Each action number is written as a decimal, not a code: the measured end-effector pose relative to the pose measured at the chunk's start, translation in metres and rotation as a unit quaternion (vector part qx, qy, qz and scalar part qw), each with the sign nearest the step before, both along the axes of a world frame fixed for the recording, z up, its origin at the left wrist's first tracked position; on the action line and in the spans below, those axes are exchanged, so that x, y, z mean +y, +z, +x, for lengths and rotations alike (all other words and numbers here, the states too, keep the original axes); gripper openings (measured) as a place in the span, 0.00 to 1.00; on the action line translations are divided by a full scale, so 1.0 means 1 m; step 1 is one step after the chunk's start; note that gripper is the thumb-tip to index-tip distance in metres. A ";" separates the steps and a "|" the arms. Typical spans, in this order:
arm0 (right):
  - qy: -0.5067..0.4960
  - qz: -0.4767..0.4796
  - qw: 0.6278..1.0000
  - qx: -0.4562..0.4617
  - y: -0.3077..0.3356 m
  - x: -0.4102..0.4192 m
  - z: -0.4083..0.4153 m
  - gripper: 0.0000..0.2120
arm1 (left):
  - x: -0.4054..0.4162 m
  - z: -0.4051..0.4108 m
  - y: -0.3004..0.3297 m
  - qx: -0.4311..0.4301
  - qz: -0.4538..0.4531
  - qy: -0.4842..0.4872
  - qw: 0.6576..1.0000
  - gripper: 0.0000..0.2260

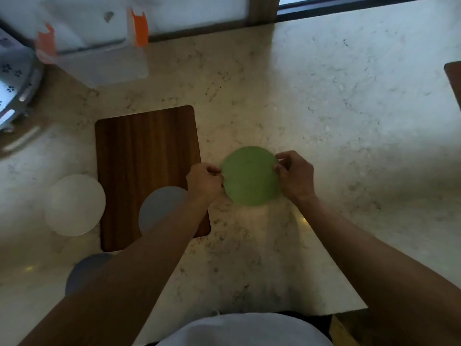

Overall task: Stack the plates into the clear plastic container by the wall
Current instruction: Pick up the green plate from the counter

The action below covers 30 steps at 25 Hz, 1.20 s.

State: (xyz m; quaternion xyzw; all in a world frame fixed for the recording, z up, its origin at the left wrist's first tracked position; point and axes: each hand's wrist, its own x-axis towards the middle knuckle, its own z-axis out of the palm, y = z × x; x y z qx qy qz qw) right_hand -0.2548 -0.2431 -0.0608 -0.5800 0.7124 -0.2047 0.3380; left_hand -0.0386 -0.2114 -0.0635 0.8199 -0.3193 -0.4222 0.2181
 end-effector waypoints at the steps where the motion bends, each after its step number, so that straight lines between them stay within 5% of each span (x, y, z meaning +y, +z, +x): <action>1: 0.004 0.002 1.000 0.007 -0.002 -0.001 0.000 0.09 | -0.001 -0.001 0.000 -0.011 0.000 -0.005 1.000 0.05; 15: -0.007 0.013 0.991 0.136 -0.007 0.006 0.006 0.09 | 0.002 -0.025 0.013 -0.155 -0.013 -0.075 0.985 0.07; 23: -0.042 0.091 0.993 0.060 0.001 -0.004 0.005 0.07 | -0.003 -0.023 0.014 -0.064 0.016 0.050 0.997 0.03; 30: -0.032 0.111 0.993 -0.006 0.018 0.011 0.004 0.11 | 0.009 0.000 0.023 -0.007 0.018 0.053 0.998 0.06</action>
